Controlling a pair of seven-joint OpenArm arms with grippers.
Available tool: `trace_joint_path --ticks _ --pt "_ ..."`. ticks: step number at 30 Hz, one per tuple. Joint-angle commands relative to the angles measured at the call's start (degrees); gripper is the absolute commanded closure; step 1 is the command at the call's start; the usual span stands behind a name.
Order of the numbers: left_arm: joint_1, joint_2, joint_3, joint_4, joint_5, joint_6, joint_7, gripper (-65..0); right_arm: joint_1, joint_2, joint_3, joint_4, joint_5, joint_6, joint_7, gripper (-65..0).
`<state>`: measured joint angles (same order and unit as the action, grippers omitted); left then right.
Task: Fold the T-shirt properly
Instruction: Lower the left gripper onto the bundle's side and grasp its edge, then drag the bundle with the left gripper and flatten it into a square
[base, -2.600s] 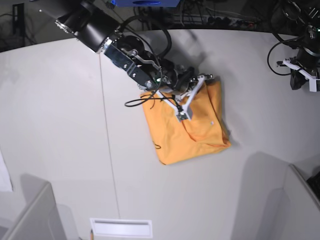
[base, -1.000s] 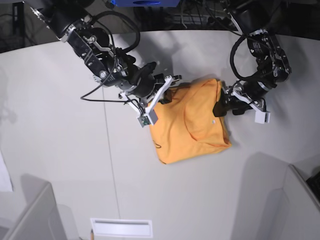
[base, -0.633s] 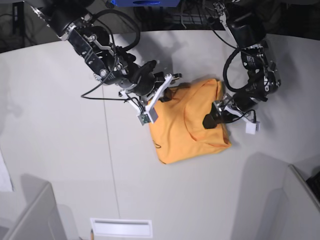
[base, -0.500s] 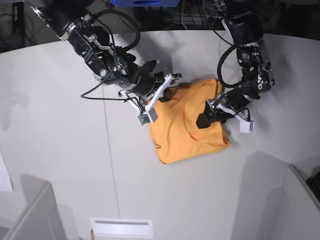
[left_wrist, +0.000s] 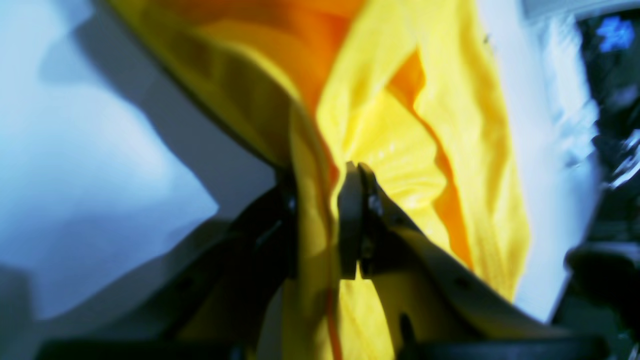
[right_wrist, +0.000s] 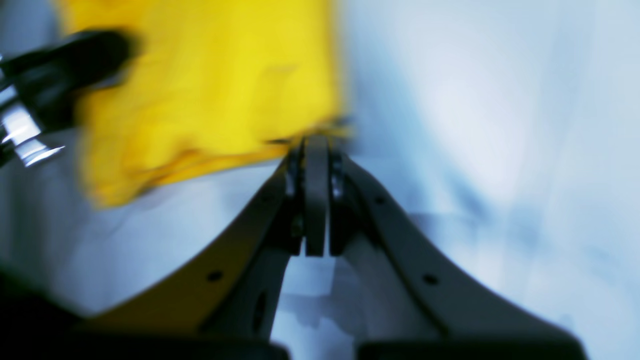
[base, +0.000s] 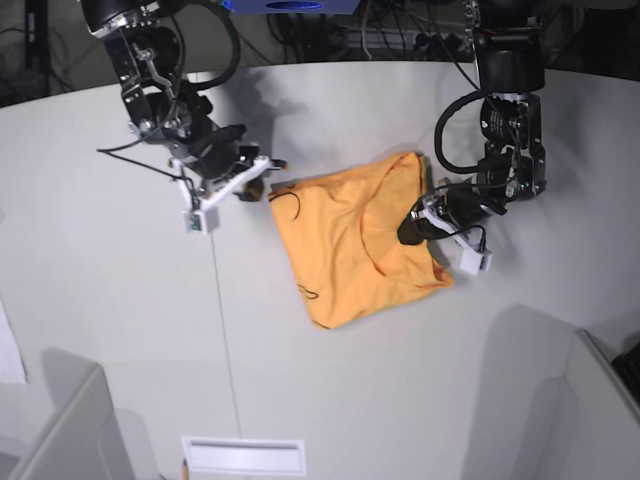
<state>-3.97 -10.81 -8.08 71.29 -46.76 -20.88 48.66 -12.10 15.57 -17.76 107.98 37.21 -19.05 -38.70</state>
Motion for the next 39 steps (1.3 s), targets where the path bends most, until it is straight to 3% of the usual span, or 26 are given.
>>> trace_joint_path --ticks 1,9,13,19,24,26,29,34,39 --pt "-0.03 -2.07 2.14 1.55 2.06 1.24 2.19 0.0 -0.17 0.21 1.54 1.07 0.55 0.54 1.12 0.0" --pt "-5.84 -12.8 22.71 7.97 2.06 2.91 4.48 0.0 -6.85 -0.23 13.14 1.07 0.55 0.54 1.2 0.0" --pt "-11.9 -14.47 30.71 7.97 2.15 2.82 7.2 0.0 -9.31 -0.41 17.19 1.07 0.55 0.54 2.7 0.0" --pt "-21.66 -15.35 45.75 7.97 2.85 2.64 7.2 0.0 -13.26 -0.5 18.15 0.98 0.63 0.54 7.62 0.0" --pt "-28.08 -14.64 61.39 8.58 13.58 2.12 7.12 0.0 -15.37 -1.55 18.33 0.98 0.63 0.28 8.32 0.0" --pt "-28.96 -13.5 65.61 8.58 18.06 -0.96 6.94 0.0 -16.61 -3.57 21.14 0.98 0.63 0.28 8.32 0.0" --pt "-28.69 -11.92 66.58 8.58 25.53 -6.94 6.68 0.0 -18.01 -6.39 25.19 0.98 0.55 0.28 8.15 0.0" --pt "-26.85 -10.69 66.41 9.99 41.09 -17.93 1.93 0.0 -19.59 -6.83 26.51 0.98 0.55 0.28 8.24 0.0" --pt "-24.47 -9.63 66.93 10.96 53.22 -19.12 -5.63 0.0 -20.3 -7.0 26.51 0.98 0.55 0.28 8.24 0.0"
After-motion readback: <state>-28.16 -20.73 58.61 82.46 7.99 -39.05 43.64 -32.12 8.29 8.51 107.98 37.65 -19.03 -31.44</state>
